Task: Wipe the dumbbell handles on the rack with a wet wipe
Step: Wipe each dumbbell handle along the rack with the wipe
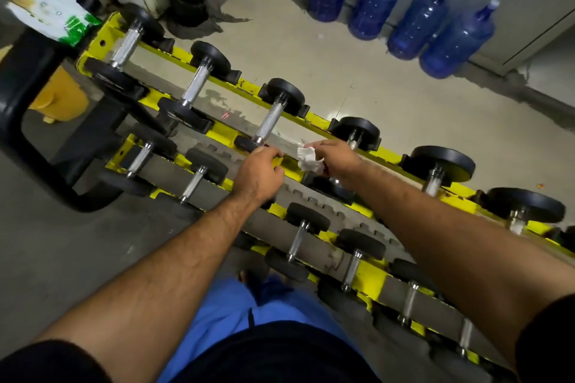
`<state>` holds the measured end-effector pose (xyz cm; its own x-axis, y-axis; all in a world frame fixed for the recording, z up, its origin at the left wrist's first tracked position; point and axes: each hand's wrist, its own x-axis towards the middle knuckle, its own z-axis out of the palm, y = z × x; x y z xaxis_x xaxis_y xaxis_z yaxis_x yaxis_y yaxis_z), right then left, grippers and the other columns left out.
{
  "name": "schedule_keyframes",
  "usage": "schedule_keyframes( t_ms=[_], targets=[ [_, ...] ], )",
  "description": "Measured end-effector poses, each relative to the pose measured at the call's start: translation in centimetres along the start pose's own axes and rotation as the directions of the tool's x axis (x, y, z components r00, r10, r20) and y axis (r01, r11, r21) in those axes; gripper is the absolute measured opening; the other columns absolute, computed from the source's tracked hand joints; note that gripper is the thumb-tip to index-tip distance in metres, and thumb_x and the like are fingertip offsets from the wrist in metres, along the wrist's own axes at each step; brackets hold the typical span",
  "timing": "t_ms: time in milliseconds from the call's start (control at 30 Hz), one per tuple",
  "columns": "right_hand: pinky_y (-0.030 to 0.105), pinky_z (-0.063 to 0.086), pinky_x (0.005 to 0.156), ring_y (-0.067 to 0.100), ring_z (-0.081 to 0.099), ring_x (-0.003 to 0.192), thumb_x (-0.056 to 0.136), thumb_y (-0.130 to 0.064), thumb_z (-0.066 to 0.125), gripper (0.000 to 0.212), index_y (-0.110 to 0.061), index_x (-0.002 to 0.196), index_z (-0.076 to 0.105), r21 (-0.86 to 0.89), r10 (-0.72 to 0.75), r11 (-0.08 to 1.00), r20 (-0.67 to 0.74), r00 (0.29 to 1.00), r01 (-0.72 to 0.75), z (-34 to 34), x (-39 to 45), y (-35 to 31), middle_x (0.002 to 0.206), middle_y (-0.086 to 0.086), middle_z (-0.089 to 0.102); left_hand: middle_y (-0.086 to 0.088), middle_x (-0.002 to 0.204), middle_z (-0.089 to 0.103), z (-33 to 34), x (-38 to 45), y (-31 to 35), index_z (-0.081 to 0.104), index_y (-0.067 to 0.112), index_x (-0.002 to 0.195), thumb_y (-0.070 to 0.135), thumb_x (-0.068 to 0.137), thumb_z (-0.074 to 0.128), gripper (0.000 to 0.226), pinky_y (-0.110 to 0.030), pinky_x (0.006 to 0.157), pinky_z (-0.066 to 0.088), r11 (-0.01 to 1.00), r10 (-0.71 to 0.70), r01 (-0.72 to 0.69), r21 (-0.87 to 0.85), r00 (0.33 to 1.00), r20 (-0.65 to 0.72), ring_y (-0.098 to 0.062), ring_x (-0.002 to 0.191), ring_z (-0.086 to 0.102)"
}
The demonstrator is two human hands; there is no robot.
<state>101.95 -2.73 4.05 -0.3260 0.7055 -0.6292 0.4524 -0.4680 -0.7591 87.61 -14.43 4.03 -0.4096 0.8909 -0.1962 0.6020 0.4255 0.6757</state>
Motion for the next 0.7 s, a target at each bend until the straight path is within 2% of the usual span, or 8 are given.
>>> schedule_keyframes(
  t_ms=[100, 167, 233, 333, 400, 467, 600, 700],
  targets=[
    [0.034, 0.059, 0.071, 0.03, 0.069, 0.09, 0.087, 0.012, 0.051, 0.03, -0.004, 0.099, 0.074, 0.009, 0.01, 1.0, -0.013, 1.0, -0.01, -1.3, -0.9, 2.4, 0.102, 0.019, 0.071, -0.004, 0.122, 0.06, 0.9, -1.2, 1.3, 0.066, 0.017, 0.115, 0.01, 0.087, 0.058, 0.03, -0.035, 0.087, 0.052, 1.0, 0.0, 0.0, 0.007, 0.999, 0.033, -0.026, 0.1, 0.062],
    [0.033, 0.058, 0.073, 0.029, 0.068, 0.09, 0.084, 0.013, 0.054, 0.031, -0.003, 0.102, 0.074, -0.026, -0.01, 1.0, -0.053, 0.999, 0.009, -2.2, -1.8, 3.7, 0.105, 0.02, 0.071, -0.004, 0.124, 0.06, 1.7, -1.9, 1.9, 0.065, 0.015, 0.118, 0.009, 0.088, 0.058, 0.031, -0.028, 0.085, 0.047, 1.0, 0.027, -0.028, 0.014, 0.998, 0.049, -0.024, 0.105, 0.06],
    [0.031, 0.058, 0.071, 0.025, 0.068, 0.087, 0.087, 0.008, 0.061, 0.024, -0.008, 0.097, 0.075, -0.062, -0.037, 0.998, -0.114, 0.993, 0.03, -3.0, -2.9, 4.9, 0.101, 0.017, 0.072, -0.005, 0.123, 0.061, 2.6, -2.6, 2.4, 0.066, 0.014, 0.118, 0.009, 0.088, 0.059, 0.031, -0.025, 0.085, 0.043, 0.999, 0.051, -0.052, 0.004, 0.996, 0.07, -0.023, 0.108, 0.06],
    [0.027, 0.055, 0.064, 0.018, 0.069, 0.078, 0.09, -0.005, 0.068, 0.014, -0.015, 0.09, 0.077, -0.197, -0.124, 0.977, -0.193, 0.973, 0.085, -4.4, -4.3, 6.8, 0.093, 0.008, 0.073, -0.005, 0.122, 0.062, 4.2, -4.0, 3.2, 0.066, 0.014, 0.118, 0.01, 0.088, 0.06, 0.03, -0.029, 0.089, 0.047, 0.998, 0.063, -0.061, -0.022, 0.993, 0.096, -0.023, 0.108, 0.06],
    [0.032, 0.058, 0.072, 0.018, 0.07, 0.084, 0.088, -0.009, 0.065, 0.018, -0.021, 0.091, 0.078, -0.333, -0.205, 0.935, -0.239, 0.949, 0.118, -5.2, -5.0, 7.6, 0.094, 0.003, 0.075, -0.003, 0.124, 0.061, 5.0, -4.6, 3.8, 0.065, 0.015, 0.12, 0.011, 0.089, 0.06, 0.032, -0.03, 0.091, 0.048, 0.998, 0.058, -0.054, -0.039, 0.992, 0.115, -0.022, 0.109, 0.06],
    [0.031, 0.056, 0.085, 0.017, 0.068, 0.094, 0.087, -0.005, 0.058, 0.027, -0.021, 0.097, 0.078, -0.442, -0.293, 0.884, -0.266, 0.918, 0.154, -6.3, -6.2, 7.9, 0.102, 0.0, 0.075, -0.002, 0.124, 0.061, 6.0, -5.5, 4.7, 0.063, 0.017, 0.121, 0.014, 0.089, 0.062, 0.032, -0.031, 0.089, 0.051, 0.997, 0.067, -0.06, -0.053, 0.989, 0.133, -0.021, 0.107, 0.06],
    [0.032, 0.053, 0.096, 0.014, 0.065, 0.105, 0.092, -0.004, 0.056, 0.028, -0.018, 0.106, 0.075, -0.404, -0.405, 0.879, -0.356, 0.842, 0.252, -7.7, -7.3, 8.0, 0.112, -0.001, 0.072, 0.0, 0.119, 0.063, 8.1, -5.7, 6.3, 0.063, 0.019, 0.12, 0.024, 0.09, 0.063, 0.03, -0.034, 0.085, 0.053, 0.993, 0.112, -0.108, -0.046, 0.987, 0.116, -0.019, 0.103, 0.062],
    [0.027, 0.051, 0.096, 0.009, 0.063, 0.107, 0.094, -0.006, 0.055, 0.029, -0.021, 0.109, 0.074, -0.422, -0.433, 0.865, -0.358, 0.827, 0.27, -8.5, -6.3, 8.4, 0.116, -0.004, 0.071, -0.001, 0.119, 0.062, 10.1, -5.2, 7.4, 0.061, 0.017, 0.124, 0.028, 0.091, 0.062, 0.035, -0.037, 0.084, 0.055, 0.994, 0.111, -0.112, 0.008, 0.988, 0.104, -0.019, 0.1, 0.062]
  ],
)
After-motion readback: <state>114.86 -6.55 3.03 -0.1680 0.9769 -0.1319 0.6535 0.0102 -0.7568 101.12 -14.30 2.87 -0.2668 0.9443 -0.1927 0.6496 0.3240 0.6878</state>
